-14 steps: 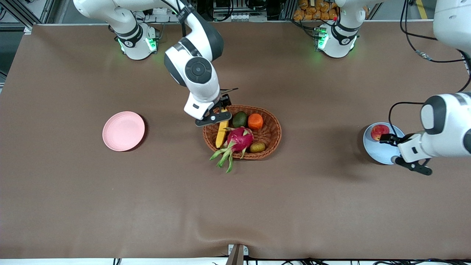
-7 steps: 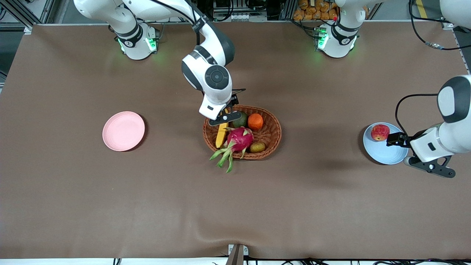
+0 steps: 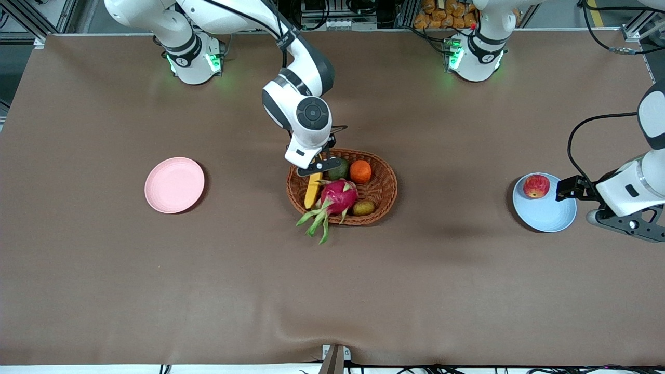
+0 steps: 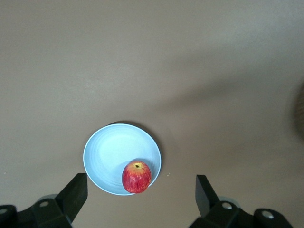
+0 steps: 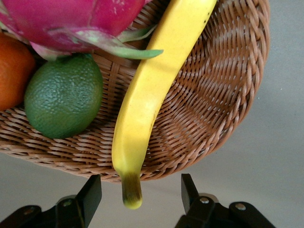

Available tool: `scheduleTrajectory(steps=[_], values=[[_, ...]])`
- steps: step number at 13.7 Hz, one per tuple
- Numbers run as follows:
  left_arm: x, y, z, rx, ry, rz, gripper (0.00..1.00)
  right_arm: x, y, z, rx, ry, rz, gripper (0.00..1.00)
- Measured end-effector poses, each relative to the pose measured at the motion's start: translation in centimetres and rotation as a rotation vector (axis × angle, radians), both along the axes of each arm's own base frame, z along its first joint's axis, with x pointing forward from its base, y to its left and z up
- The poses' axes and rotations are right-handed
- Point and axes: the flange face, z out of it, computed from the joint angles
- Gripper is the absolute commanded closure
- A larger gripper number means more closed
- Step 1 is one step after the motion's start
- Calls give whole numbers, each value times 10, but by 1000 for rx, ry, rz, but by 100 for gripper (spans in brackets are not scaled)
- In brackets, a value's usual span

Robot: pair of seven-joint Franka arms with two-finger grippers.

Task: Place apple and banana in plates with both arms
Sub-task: 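Grasp the banana with the right gripper while the left gripper withdraws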

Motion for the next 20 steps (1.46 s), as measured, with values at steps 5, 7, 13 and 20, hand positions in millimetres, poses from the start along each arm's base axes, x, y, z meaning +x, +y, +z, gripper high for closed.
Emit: scheduleTrajectory(steps=[5,7,13,20], values=[[-17,-46,43,31,-28,37,0,-1,-1,-3,-4,5,-2,72],[-28,-49,65,-9,-42,110,0,-1,-1,-3,0,10,-10,80],[-78,-36,116,-33,38,236,0,-1,0,-3,3,12,-44,100],[-133,-28,142,-27,32,293,0,8,-3,13,-18,34,-56,100]])
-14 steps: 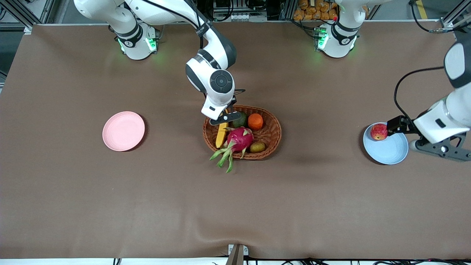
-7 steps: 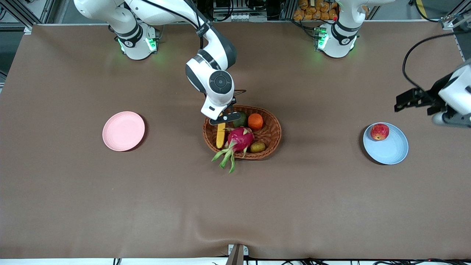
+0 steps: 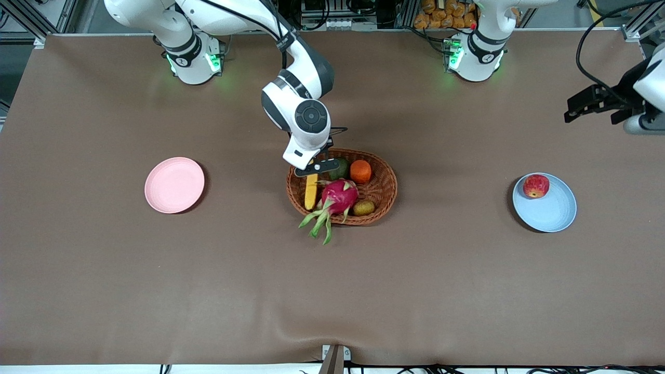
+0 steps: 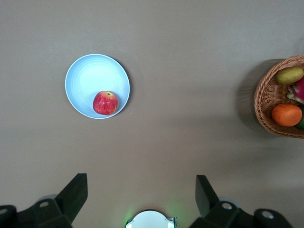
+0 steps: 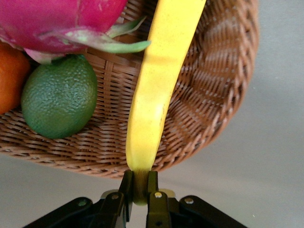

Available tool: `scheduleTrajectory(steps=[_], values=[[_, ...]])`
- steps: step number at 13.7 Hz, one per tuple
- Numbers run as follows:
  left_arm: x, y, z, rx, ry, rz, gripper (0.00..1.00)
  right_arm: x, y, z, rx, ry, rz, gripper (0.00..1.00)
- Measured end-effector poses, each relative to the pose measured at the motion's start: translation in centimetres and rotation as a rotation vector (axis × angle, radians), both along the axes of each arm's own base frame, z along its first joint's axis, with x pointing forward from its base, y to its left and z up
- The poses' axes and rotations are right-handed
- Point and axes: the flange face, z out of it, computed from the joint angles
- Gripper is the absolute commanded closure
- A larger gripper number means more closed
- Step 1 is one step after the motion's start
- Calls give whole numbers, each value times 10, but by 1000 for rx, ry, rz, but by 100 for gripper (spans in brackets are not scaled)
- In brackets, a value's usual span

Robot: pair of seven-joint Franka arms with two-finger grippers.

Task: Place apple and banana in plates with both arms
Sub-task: 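Grasp the banana with the right gripper while the left gripper withdraws, then carry the banana with the right gripper over the pink plate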

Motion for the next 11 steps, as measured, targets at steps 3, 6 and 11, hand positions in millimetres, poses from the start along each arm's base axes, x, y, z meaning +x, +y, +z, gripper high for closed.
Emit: scheduleTrajectory(steps=[3,6,11], values=[[2,1,8,8,-55,2,0,27,-14,45,-11,34,-39,100],[8,3,3,8,-71,5,0,58,-50,98,20,43,-114,100],[8,6,3,8,-75,10,0,87,-133,161,14,70,-222,100]])
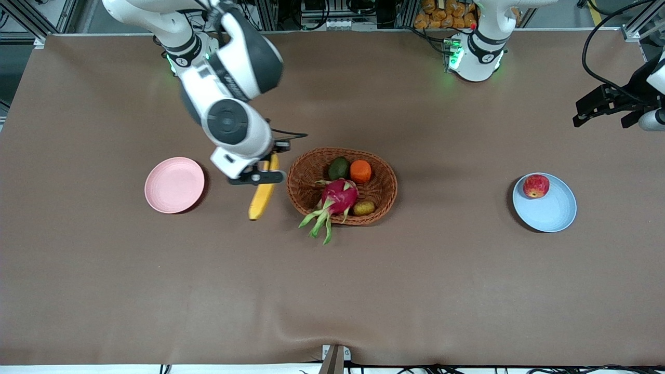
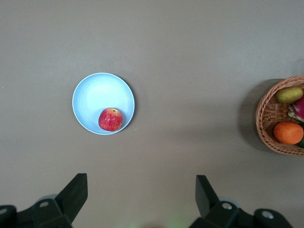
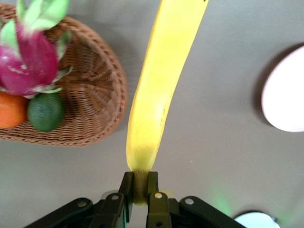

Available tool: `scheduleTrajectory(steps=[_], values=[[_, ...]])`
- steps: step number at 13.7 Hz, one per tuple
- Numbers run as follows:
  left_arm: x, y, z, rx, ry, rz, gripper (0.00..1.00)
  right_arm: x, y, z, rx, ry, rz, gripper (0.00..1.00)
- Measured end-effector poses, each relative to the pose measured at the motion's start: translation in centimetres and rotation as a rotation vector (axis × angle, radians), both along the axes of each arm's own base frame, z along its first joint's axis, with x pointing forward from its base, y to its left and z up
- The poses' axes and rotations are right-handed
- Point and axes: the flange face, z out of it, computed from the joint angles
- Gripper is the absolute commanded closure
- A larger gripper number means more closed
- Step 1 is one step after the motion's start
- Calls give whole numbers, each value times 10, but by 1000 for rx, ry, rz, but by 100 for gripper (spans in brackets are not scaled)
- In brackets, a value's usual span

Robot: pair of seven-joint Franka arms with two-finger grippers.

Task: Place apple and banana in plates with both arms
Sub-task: 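Carry the banana with the right gripper over the pink plate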

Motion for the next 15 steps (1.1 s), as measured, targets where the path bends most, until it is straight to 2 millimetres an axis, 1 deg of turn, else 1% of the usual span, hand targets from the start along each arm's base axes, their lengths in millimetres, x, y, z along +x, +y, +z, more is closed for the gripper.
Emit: scheduleTrajectory(steps=[1,2,4,6,9,10,12,15], values=[[0,0,0,0,-1,0,0,6,-20,9,-3,14,-13,100],[0,0,1,0,-3,0,0,12,-45,16,-13,30,-27,100],[1,1,2,0,-7,1,0,25,-98,23,-66,57,-58,100],[1,2,2,0,-9,5,0,36,-149,23,-104,87,-65,100],[1,12,7,-1,-20,25,0,49,-224,16,-108,130,-93,100],[1,13,8,-1,-23,28,0,49,-244,8,-115,145,-102,100],[1,11,8,0,-23,29,0,45,-267,-17,-124,158,-121,100],[1,9,8,0,-22,27,0,24,-302,-69,-88,128,-111,100]])
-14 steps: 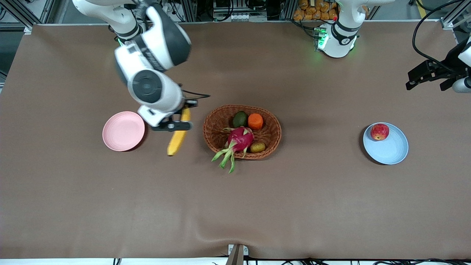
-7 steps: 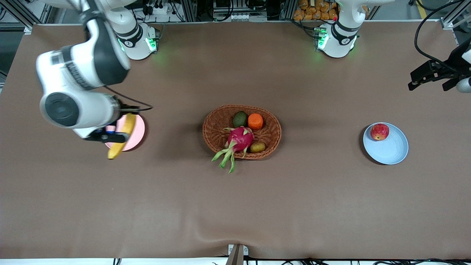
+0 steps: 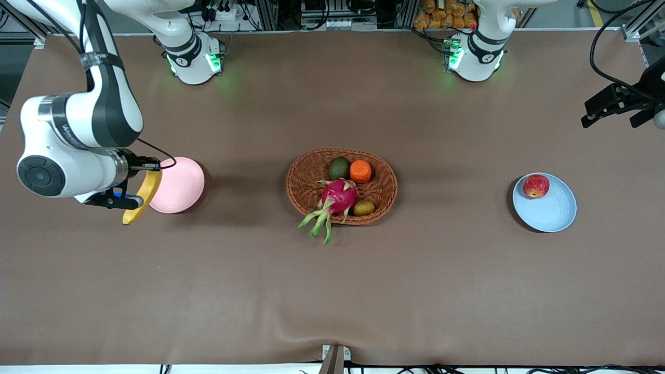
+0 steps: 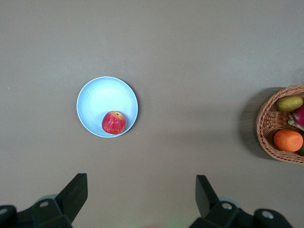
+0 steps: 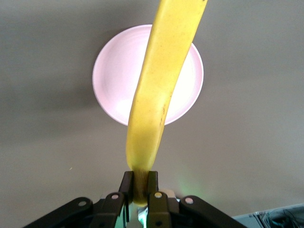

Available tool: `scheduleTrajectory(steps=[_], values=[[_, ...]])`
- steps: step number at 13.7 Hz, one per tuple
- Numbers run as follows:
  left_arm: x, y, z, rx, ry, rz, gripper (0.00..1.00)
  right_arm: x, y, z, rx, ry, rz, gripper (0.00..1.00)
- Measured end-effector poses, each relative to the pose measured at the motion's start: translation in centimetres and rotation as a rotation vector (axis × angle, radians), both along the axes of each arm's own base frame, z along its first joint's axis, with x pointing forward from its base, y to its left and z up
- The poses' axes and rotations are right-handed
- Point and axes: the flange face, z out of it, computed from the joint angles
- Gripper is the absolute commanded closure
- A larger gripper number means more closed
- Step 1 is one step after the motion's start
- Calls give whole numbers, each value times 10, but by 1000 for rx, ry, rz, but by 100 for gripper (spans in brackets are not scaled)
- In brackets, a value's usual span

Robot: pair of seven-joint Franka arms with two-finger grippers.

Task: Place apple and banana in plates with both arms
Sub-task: 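Carry the banana with the right gripper over the pink plate, then lower the banana onto the pink plate and open the right gripper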

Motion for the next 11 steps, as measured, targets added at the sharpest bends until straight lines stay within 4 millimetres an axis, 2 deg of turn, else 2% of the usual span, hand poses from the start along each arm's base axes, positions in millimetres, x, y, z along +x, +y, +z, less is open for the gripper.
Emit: scheduleTrajectory(steps=[2,4,8,11], values=[[1,0,-1,0,3,0,0,-15,-20,-27,23,-17,7,100],[2,0,-3,0,6,0,0,-26,-29,-50,34,-33,13,100],[2,-1,-4,0,8,-2,0,-46,-24,-94,41,-81,29,100],[2,-3,-4,0,8,-6,0,-59,-20,-113,44,-87,38,100]])
